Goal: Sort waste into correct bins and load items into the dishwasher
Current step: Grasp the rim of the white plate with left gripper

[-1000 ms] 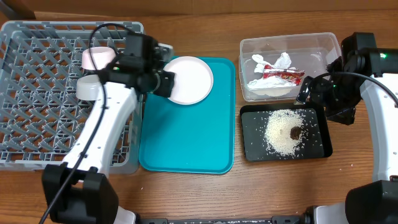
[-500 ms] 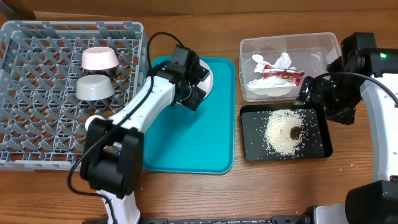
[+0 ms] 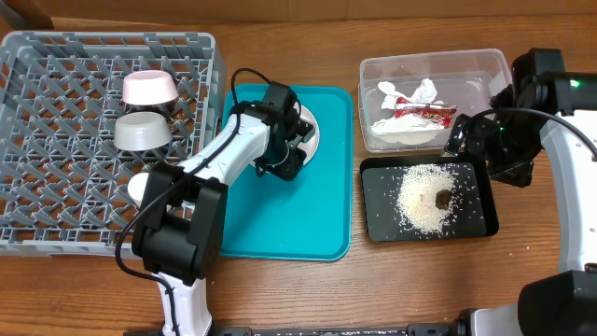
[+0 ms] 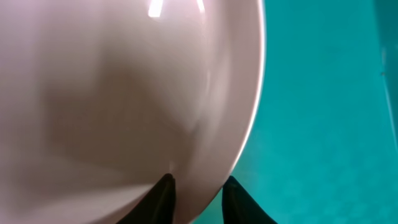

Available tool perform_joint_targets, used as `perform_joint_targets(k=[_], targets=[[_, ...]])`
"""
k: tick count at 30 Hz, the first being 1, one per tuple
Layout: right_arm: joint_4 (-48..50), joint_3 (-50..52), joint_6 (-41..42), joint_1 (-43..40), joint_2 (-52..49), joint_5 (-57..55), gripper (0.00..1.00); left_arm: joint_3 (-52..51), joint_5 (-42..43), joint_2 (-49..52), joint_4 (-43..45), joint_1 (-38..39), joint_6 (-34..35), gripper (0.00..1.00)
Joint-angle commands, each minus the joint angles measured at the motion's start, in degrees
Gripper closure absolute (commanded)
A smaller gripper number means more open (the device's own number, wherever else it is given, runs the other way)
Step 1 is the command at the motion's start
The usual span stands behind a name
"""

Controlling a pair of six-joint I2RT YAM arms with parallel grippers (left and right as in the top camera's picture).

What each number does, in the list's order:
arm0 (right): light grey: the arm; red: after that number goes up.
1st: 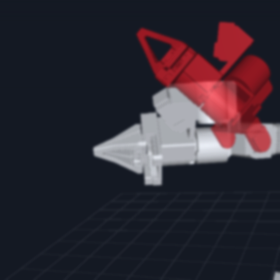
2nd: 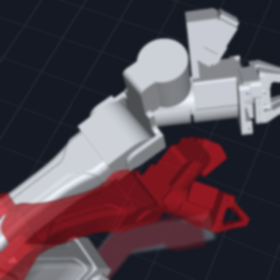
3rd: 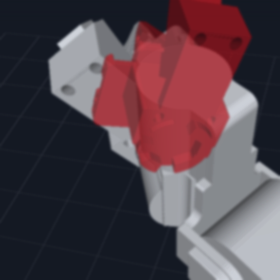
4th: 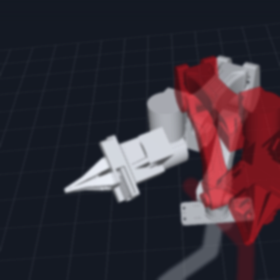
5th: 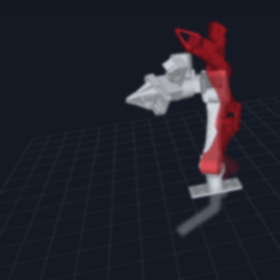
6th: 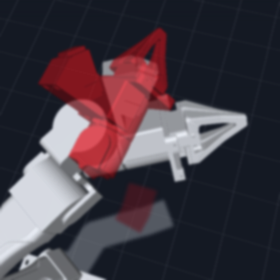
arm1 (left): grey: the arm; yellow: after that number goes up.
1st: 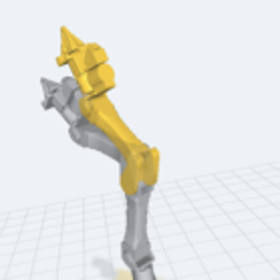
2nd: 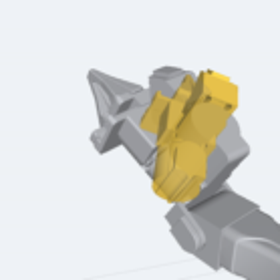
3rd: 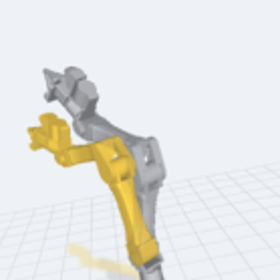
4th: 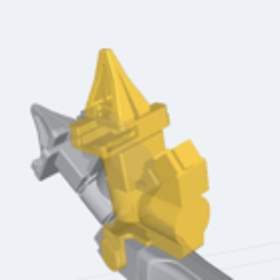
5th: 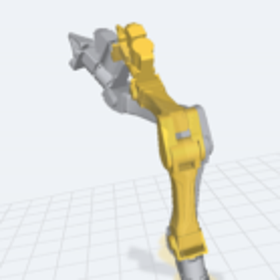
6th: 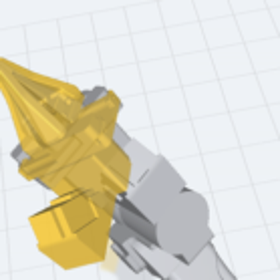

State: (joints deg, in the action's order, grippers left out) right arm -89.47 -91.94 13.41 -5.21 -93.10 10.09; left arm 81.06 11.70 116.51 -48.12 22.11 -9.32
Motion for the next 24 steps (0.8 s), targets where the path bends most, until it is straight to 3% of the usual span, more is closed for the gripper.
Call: perform_joint_targets(k=[1,5,11,24], targets=[[0.22,-1.42,-0.33,-0.07,1.42,0.04,0.00,0.63,2.27,0.94,0.00,1.55,0.57,0.77],[0.20,-1.42,-0.33,-0.07,1.42,0.04,0.00,0.63,0.68,0.94,0.28,2.38,0.59,0.89],[0.20,-1.42,-0.33,-0.07,1.44,0.04,0.00,0.63,-6.54,0.94,1.27,4.00,1.29,0.91],[0.20,-1.42,-0.35,-0.07,1.42,0.04,0.00,0.63,-7.26,1.05,1.70,4.61,3.78,0.82]])
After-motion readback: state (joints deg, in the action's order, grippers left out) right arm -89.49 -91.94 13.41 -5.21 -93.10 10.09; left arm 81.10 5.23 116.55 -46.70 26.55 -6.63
